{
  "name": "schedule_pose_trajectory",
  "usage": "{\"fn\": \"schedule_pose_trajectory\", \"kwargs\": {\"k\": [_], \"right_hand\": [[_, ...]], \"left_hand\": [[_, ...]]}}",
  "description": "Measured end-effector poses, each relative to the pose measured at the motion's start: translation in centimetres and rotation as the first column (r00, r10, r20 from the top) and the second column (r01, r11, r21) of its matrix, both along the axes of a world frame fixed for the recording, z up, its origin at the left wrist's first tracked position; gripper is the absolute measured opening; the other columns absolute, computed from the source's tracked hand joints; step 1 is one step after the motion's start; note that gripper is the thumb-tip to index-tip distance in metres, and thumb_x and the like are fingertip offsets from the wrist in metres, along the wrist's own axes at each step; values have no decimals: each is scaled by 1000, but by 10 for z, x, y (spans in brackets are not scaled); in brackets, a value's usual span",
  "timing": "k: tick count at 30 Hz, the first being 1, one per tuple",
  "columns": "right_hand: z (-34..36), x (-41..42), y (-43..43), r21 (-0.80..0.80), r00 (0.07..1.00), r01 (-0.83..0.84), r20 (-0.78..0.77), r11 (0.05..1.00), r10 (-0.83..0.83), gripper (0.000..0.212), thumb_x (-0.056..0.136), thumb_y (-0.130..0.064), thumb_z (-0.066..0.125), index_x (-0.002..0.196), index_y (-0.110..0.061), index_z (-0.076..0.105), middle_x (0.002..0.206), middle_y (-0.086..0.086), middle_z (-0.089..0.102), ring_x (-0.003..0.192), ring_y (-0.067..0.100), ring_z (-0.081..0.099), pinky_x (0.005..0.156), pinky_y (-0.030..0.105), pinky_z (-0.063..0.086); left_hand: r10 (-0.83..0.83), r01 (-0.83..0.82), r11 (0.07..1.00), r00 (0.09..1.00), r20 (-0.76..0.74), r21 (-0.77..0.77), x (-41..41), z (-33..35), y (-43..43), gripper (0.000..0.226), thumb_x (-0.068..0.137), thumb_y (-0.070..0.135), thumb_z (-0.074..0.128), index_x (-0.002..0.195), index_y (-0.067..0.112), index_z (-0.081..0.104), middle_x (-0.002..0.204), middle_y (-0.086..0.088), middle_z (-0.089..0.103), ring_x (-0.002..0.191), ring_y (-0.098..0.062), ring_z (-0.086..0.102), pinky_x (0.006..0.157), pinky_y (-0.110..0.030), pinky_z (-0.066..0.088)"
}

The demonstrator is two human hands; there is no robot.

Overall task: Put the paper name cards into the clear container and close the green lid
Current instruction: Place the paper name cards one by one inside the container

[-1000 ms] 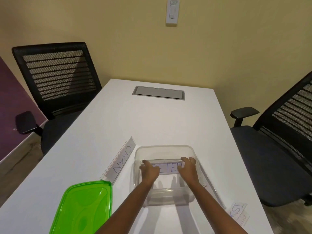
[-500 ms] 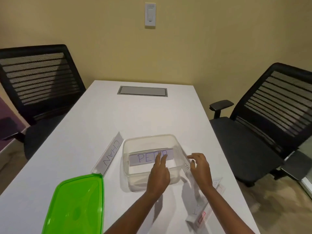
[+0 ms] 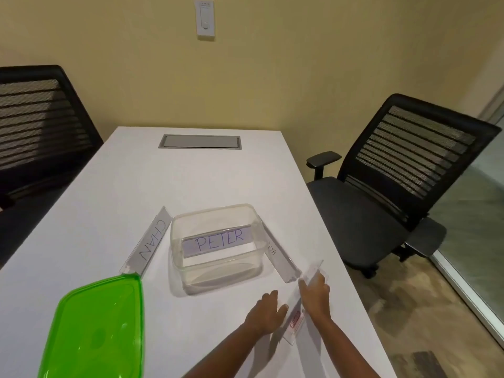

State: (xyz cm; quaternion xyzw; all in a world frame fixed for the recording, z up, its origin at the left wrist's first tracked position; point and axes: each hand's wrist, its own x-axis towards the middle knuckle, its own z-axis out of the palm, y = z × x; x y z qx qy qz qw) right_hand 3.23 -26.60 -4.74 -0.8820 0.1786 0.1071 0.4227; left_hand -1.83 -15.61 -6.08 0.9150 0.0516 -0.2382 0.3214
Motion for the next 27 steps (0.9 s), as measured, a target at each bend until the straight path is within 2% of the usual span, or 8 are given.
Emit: {"fn": "schedule_pose_trajectory", "kwargs": {"k": [6, 12, 14, 16, 17, 21, 23, 27], "right_hand": [[-8, -5, -2, 122, 988, 69, -148, 990, -51, 39, 94, -14, 49, 131, -1, 43, 129, 21, 56, 111, 37, 59, 91, 42, 52], [4, -1, -9, 199, 985, 168, -84, 965, -154, 32, 93, -4, 44, 123, 2, 48, 127, 23, 58, 110, 39, 59, 81, 40, 53], [13, 1, -9, 241, 979, 203, -28, 949, -202, 32, 92, -2, 44, 123, 1, 46, 126, 24, 57, 108, 39, 59, 74, 36, 51], [24, 3, -6, 298, 970, 227, 18, 927, -244, 31, 92, -3, 45, 123, 0, 45, 125, 23, 57, 108, 38, 59, 76, 38, 52], [30, 5, -5, 335, 964, 238, 30, 912, -262, 30, 92, -3, 45, 122, 0, 45, 125, 22, 57, 107, 37, 59, 79, 40, 53], [53, 7, 5, 540, 952, 235, 40, 808, -304, 28, 92, -1, 47, 121, -2, 46, 122, 22, 58, 95, 31, 60, 86, 45, 52], [63, 9, 10, 630, 951, 225, 25, 743, -310, 30, 93, 1, 47, 122, -1, 45, 122, 23, 58, 100, 36, 61, 84, 43, 52], [79, 14, 17, 731, 962, 163, 30, 662, -270, 32, 93, 3, 46, 124, 2, 44, 122, 26, 57, 93, 32, 59, 77, 37, 52]], "left_hand": [[27, -31, 997, 998, -54, -76, -5, -2, -1, 54, 100, 31, 33, 146, 4, 26, 151, -15, 35, 138, -22, 37, 112, -29, 30], [162, -191, 951, 978, -133, -242, -2, 5, 2, 51, 98, 30, 40, 141, 4, 31, 139, -16, 49, 127, -23, 50, 103, -28, 40], [240, -303, 879, 949, -206, -369, 0, 7, 2, 46, 97, 29, 42, 136, 6, 34, 123, -14, 56, 108, -24, 57, 87, -29, 47], [309, -431, 728, 900, -307, -532, 1, 16, 2, 33, 96, 26, 45, 124, 8, 39, 93, -6, 55, 75, -17, 54, 62, -22, 43], [331, -474, 663, 880, -342, -579, 3, 20, 2, 28, 96, 25, 45, 118, 8, 41, 84, -3, 51, 67, -13, 49, 58, -20, 40], [377, -557, 442, 827, -417, -703, 12, 36, 5, 23, 96, 30, 47, 109, 12, 44, 91, -3, 50, 75, -14, 52, 67, -23, 43], [385, -558, 340, 817, -430, -757, 16, 43, 9, 21, 95, 30, 50, 111, 17, 45, 92, -2, 51, 83, -17, 53, 73, -25, 45], [385, -469, 326, 859, -338, -821, 25, 55, 25, 28, 91, 28, 58, 116, 19, 48, 94, -2, 57, 87, -17, 55, 86, -31, 44]]}}
